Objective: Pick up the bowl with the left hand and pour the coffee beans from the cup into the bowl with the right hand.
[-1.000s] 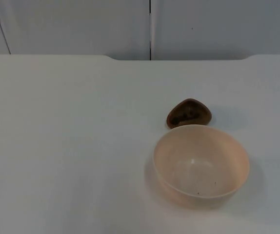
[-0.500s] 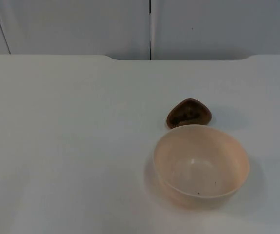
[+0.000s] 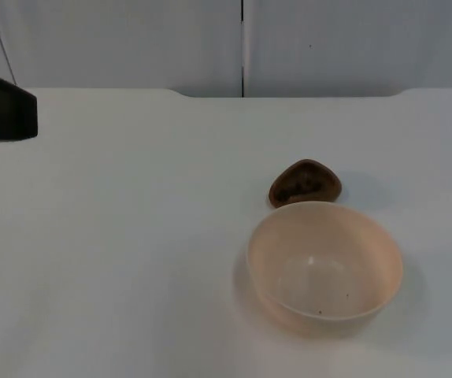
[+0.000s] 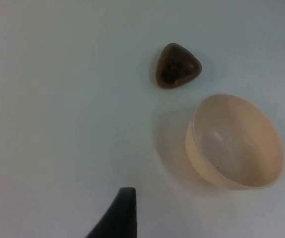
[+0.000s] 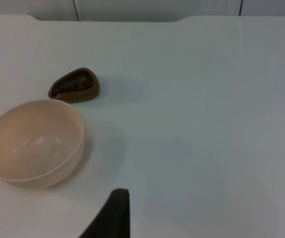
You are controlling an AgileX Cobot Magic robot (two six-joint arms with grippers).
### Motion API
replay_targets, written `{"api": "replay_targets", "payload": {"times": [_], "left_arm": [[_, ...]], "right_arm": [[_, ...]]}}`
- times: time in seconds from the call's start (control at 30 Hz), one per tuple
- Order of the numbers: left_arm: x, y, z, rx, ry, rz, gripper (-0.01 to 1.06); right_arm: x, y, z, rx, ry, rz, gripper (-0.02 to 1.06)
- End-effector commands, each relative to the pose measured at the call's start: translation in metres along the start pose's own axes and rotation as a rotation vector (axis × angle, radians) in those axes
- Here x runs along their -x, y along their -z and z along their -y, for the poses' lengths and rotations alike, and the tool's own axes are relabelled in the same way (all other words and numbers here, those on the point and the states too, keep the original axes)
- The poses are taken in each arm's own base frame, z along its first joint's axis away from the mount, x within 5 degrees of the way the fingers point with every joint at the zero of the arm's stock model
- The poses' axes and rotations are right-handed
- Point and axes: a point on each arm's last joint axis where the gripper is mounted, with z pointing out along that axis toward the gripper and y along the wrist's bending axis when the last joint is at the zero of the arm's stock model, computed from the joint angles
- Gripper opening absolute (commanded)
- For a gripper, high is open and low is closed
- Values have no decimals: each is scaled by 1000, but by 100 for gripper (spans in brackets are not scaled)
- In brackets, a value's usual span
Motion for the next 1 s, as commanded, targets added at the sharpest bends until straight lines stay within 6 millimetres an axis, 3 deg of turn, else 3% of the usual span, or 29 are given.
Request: {"api": "replay_targets", "payload": {"times": [0.0, 0.5, 0.97], "left_arm": [[5, -1, 3, -25, -4, 21, 105], [37, -11, 1, -40, -15, -31, 105], [41, -15, 3, -36, -27, -11, 105]], "right_arm": [[-1, 0, 0, -5, -1, 1, 105], [-1, 0, 0, -5, -1, 1, 105], [-1, 0, 0, -5, -1, 1, 105]]}}
